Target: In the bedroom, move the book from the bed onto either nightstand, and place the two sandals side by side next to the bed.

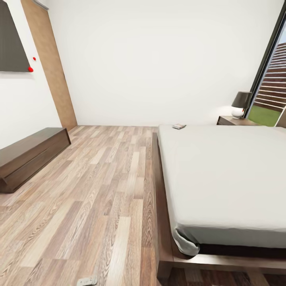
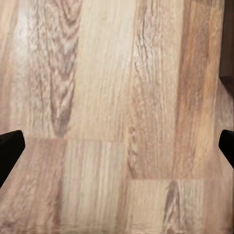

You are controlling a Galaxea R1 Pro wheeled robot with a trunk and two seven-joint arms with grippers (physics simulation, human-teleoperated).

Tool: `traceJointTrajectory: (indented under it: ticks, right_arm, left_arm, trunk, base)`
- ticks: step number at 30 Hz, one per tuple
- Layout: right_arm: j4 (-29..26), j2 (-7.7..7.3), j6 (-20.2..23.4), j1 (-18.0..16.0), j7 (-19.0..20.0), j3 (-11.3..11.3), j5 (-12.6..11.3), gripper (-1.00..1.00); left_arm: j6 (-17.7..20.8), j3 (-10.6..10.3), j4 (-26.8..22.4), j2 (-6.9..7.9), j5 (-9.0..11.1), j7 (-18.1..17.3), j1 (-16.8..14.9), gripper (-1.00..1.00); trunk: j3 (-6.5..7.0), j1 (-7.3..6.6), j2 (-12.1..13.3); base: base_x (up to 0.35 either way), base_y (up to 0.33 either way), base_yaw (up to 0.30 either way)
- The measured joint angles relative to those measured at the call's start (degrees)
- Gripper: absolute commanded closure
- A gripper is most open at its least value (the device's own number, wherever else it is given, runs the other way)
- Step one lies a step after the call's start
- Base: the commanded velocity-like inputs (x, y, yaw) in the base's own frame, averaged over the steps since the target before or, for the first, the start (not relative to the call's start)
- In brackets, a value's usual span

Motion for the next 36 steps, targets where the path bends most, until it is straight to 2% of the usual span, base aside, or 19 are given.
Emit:
traceJointTrajectory:
  ticks: [6, 17, 24, 36]
  right_arm:
    - [0.3, 0.00, 0.0, 0.1, 0.0, 0.0, -0.1, -1.00]
    - [0.4, 0.00, 0.3, 0.2, 0.0, 0.0, -0.2, -1.00]
    - [0.4, 0.00, 0.5, 3.7, 0.0, 0.0, -0.2, -1.00]
    - [0.4, 0.00, 0.5, 3.9, 0.0, 0.0, -0.2, -1.00]
  left_arm:
    - [0.0, 0.0, 0.0, -0.07, 0.0, 0.0, 2.6, -1.00]
    - [0.0, 0.0, 0.0, -0.16, 0.0, 0.0, 3.1, -1.00]
    - [0.1, 0.0, 0.0, -0.19, -0.1, 0.0, 4.7, -1.00]
    - [0.2, 0.0, 0.0, -0.16, 0.0, 0.0, 5.8, -1.00]
  trunk:
    - [1.08, -1.32, 2.4]
    - [3.05, -3.73, 6.8]
    - [4.31, -5.27, 9.6]
    - [6.46, -7.91, 14.4]
  base:
    - [0.000, 0.000, 0.000]
    - [0.000, 0.000, 0.000]
    - [0.000, 0.000, 0.000]
    - [0.000, 0.000, 0.000]
